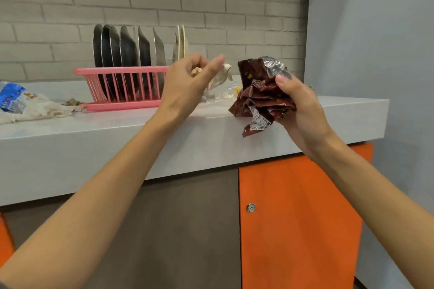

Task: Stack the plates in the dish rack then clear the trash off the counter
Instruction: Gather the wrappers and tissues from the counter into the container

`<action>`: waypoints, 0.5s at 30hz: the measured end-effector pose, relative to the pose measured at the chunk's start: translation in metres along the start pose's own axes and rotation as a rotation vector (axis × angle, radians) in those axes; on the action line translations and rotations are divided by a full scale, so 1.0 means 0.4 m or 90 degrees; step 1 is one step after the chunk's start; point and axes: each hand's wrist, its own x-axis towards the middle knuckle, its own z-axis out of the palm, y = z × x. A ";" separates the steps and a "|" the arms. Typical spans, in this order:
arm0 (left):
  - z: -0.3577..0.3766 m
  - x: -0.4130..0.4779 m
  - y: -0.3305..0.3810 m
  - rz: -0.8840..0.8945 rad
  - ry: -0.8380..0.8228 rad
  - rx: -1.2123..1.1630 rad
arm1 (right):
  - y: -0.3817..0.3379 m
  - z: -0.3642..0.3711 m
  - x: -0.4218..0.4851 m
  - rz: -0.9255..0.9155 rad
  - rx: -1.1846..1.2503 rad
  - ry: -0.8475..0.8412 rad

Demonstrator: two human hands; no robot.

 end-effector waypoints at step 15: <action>-0.008 -0.835 -0.177 -0.387 -0.349 0.037 | 0.433 -0.062 -0.546 0.526 -0.248 -0.440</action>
